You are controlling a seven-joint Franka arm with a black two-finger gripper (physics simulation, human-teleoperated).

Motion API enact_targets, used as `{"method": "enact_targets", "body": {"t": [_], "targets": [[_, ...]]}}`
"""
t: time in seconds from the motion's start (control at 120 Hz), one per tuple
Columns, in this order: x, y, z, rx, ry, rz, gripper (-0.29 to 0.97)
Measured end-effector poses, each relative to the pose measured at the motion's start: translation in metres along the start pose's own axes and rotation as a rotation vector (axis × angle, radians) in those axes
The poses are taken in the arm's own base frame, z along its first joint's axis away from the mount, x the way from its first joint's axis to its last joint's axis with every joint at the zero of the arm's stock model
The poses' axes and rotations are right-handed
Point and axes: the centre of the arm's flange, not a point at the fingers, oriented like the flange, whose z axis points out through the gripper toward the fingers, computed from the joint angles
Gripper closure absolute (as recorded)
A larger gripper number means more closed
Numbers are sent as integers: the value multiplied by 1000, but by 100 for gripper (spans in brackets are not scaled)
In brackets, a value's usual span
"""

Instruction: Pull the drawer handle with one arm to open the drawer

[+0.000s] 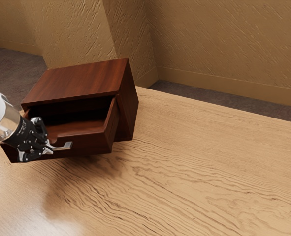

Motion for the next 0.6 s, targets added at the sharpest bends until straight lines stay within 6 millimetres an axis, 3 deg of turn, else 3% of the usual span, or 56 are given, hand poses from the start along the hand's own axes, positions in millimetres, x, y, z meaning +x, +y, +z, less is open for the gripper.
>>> {"method": "enact_targets", "body": {"t": [0.25,0.383,0.483,0.6], "targets": [[-1,-6,-2,-6,4,6,57],[-8,-15,-19,-43,15,21,46],[-27,-27,-35,-73,16,63,34],[-52,-16,-70,-89,-30,121,21]]}}
